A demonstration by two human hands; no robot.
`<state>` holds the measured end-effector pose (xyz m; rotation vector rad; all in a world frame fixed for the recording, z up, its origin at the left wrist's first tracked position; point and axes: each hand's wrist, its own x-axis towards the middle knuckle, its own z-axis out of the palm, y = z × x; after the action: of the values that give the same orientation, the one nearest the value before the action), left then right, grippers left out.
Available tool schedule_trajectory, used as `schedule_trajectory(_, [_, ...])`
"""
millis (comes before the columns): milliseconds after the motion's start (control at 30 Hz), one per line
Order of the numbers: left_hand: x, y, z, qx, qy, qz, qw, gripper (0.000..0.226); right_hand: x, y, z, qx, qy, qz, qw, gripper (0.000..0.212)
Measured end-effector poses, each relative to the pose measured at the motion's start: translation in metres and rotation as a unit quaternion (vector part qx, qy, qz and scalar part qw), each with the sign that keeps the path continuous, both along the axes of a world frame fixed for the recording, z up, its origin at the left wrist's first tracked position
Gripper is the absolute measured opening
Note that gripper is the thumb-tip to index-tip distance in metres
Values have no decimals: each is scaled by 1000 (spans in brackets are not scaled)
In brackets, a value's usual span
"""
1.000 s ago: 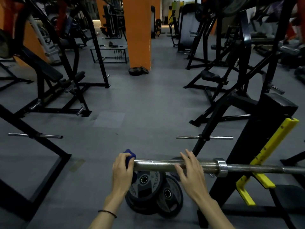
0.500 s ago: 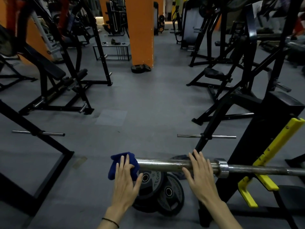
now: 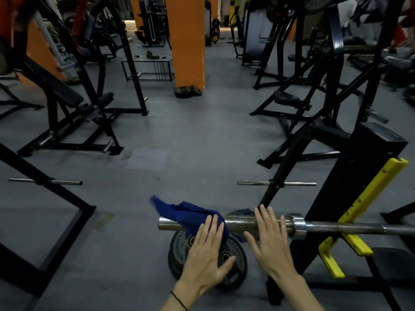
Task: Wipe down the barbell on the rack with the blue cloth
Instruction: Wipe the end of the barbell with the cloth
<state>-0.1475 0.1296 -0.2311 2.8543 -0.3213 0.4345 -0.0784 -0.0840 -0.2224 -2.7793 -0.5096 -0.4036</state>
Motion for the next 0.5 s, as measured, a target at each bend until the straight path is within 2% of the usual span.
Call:
schedule_trajectory(133, [-5,29,-2,9,-20,27,999,78,3,-13,5,-7,-19,1,1000,75])
schedule_trajectory(300, [-17,87,-2,27,-51,74,996,76,8,-42,9,1,-33,-33,999,75])
schedule_trajectory(400, [-9,89,0,-16,-39,125,991,74,6,-55,4,-2,-25,-53,998,77])
schedule_trajectory(500, [5,63,-2,-81,-50,119,988,60,2,-61,2,4,-20,-60,998,77])
